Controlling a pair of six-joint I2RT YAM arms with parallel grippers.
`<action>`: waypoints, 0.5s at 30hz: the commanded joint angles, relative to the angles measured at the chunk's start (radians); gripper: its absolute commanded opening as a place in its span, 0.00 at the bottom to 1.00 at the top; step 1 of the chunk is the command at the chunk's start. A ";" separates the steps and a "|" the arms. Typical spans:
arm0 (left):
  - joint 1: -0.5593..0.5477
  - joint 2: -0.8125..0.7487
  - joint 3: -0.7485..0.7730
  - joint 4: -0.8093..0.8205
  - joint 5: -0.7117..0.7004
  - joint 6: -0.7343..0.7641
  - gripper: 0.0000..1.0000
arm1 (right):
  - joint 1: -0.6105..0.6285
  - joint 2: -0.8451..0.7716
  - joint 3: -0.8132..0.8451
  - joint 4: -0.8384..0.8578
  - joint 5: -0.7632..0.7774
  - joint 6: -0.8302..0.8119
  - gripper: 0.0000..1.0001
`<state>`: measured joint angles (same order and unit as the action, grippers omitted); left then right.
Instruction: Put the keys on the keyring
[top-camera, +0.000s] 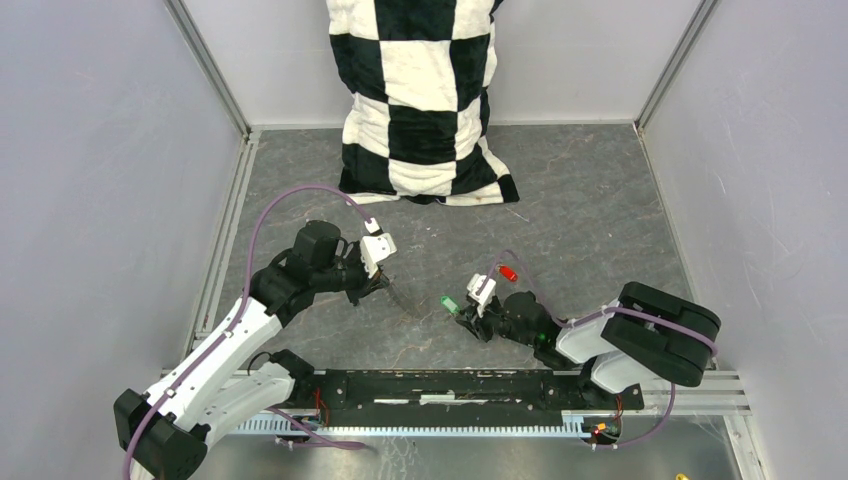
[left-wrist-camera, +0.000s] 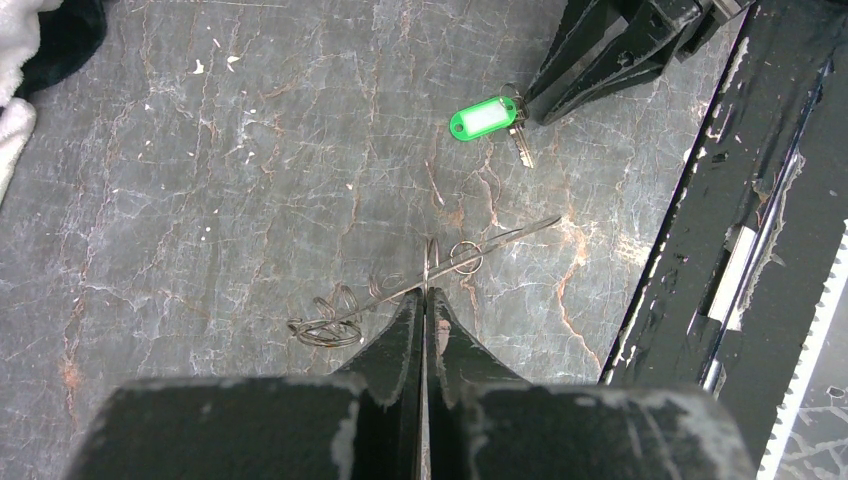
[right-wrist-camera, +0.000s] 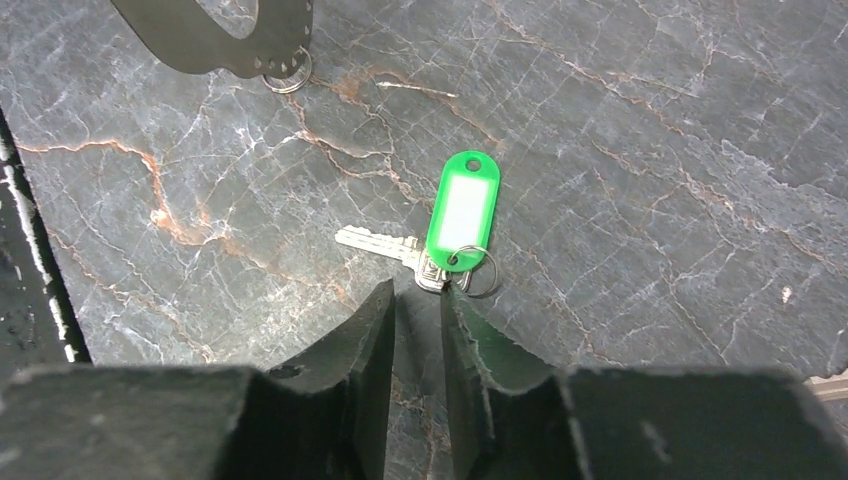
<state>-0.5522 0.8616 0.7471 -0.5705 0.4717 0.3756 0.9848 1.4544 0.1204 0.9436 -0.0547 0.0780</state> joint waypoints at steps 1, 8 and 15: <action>0.000 -0.012 0.043 0.012 0.000 -0.023 0.02 | -0.017 0.013 -0.002 0.077 -0.071 0.002 0.26; 0.000 -0.015 0.042 0.012 0.001 -0.027 0.02 | -0.038 -0.001 -0.001 0.092 -0.092 -0.017 0.10; 0.000 -0.017 0.040 0.008 0.001 -0.029 0.02 | -0.070 -0.034 -0.016 0.069 -0.113 -0.022 0.00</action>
<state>-0.5522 0.8612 0.7471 -0.5709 0.4717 0.3756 0.9352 1.4563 0.1196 0.9813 -0.1398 0.0692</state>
